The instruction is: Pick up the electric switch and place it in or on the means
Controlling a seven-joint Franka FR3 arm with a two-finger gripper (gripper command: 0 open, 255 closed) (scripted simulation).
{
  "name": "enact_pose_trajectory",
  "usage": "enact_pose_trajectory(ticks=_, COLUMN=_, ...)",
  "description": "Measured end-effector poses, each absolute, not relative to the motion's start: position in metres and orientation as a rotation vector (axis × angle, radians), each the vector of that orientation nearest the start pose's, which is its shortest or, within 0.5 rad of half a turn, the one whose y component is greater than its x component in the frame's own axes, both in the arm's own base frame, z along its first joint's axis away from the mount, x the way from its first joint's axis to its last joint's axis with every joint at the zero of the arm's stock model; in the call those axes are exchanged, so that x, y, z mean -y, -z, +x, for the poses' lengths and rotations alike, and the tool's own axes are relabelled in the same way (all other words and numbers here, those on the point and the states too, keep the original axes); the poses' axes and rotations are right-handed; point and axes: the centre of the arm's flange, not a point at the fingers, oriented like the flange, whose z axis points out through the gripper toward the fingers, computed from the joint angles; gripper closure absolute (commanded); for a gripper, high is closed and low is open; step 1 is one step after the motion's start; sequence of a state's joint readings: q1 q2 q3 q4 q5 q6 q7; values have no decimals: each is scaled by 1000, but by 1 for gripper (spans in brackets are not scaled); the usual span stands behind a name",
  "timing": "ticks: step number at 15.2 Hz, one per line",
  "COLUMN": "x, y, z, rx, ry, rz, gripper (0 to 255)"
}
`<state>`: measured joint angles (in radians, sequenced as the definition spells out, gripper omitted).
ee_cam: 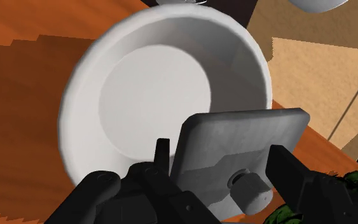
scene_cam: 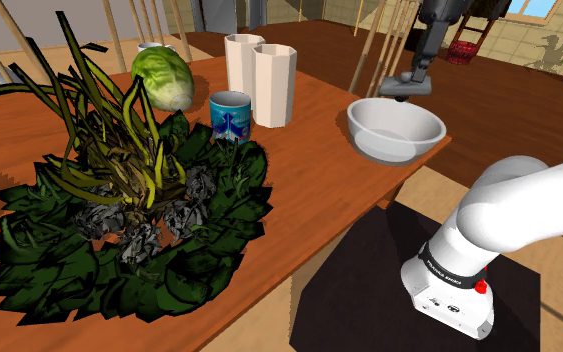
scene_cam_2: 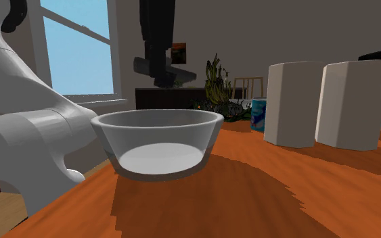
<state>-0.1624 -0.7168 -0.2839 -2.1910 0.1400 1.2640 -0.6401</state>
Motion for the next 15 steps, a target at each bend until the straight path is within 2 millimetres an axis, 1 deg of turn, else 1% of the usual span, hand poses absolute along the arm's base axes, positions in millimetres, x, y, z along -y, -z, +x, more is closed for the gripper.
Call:
enact_pose_trajectory(ticks=10, x=142, y=-563, z=264, rx=424, ry=-58, rz=-2716, gripper=255)
enact_pose_trajectory(ticks=15, x=142, y=-560, z=264, rx=424, ry=-58, rz=-2716, gripper=255)
